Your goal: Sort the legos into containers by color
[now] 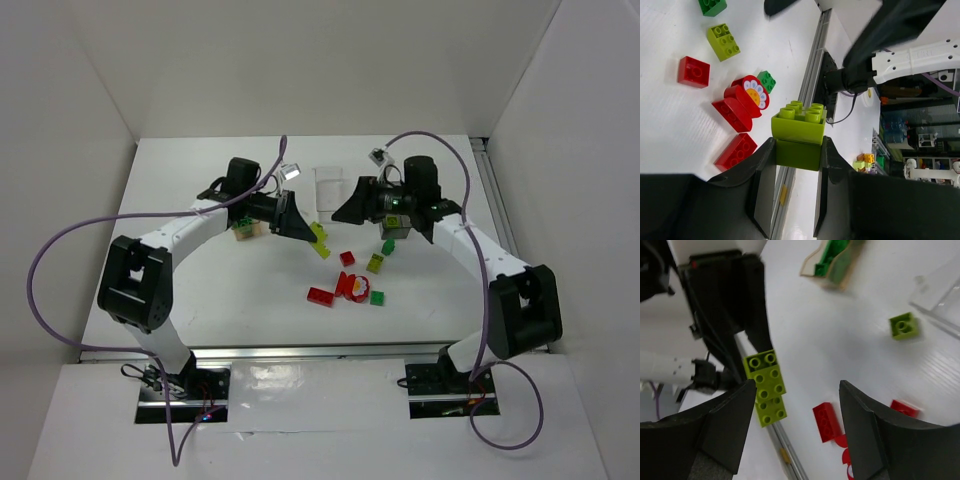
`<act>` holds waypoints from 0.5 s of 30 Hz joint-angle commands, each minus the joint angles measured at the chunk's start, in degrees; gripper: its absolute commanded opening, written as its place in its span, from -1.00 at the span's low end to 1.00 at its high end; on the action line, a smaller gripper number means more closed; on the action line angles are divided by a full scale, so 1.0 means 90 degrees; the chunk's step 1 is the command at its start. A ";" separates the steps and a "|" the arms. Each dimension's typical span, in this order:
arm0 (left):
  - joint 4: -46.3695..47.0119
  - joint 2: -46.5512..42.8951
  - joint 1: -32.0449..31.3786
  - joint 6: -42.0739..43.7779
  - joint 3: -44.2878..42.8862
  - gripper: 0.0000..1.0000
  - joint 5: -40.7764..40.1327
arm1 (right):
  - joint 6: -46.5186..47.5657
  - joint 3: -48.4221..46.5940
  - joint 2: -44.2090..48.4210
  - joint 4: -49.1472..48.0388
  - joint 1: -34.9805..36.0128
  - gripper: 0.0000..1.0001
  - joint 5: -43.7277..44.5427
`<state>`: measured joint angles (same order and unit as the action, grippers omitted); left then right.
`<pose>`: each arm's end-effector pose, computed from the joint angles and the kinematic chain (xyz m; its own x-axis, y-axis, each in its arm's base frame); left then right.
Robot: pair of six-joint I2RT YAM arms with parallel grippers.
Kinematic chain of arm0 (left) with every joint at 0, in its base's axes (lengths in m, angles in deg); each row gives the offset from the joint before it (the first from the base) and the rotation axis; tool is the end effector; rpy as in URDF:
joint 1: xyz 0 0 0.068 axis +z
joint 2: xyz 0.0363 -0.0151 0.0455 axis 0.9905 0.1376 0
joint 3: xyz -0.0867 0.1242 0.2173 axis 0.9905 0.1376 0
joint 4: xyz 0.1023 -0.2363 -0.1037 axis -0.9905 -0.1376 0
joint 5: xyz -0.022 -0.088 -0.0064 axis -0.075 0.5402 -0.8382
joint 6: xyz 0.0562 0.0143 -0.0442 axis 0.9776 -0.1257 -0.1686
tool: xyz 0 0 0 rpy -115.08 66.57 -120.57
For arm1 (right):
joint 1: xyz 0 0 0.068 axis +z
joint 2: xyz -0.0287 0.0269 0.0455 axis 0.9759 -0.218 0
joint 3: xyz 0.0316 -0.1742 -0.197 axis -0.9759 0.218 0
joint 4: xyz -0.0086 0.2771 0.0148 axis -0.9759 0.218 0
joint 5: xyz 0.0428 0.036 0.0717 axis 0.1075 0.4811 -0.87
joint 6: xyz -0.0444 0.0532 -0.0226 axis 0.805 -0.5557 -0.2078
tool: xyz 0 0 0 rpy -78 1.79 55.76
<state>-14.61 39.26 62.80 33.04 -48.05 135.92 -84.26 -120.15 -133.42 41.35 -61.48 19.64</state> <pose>0.3524 -0.1810 0.2394 -0.8334 0.1314 -0.5369 0.5521 0.2440 -0.7973 0.3338 0.1400 0.2707 -0.6958 0.0899 -0.7125 -0.5856 0.5033 0.6354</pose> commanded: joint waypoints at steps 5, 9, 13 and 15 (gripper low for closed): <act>0.0043 0.0054 -0.0005 0.0295 -0.0297 -1.00 0.0398 | 0.0751 -0.0419 -0.0440 0.0190 0.0486 0.57 -0.1514; 0.0043 0.0054 -0.0005 0.0295 -0.0297 -1.00 0.0398 | 0.0888 -0.0556 -0.0694 0.0269 0.0623 0.57 -0.1690; 0.0043 0.0054 -0.0005 0.0295 -0.0297 -1.00 0.0398 | 0.0888 -0.0557 -0.0811 0.0269 0.0741 0.45 -0.1768; 0.0043 0.0054 -0.0005 0.0295 -0.0297 -1.00 0.0398 | 0.0830 -0.0557 -0.0870 0.0269 0.0741 0.14 -0.1769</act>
<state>-15.00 39.35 62.80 33.72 -48.57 136.86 -77.49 -122.60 -140.18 43.64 -55.36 6.13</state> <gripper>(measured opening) 0.373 0.631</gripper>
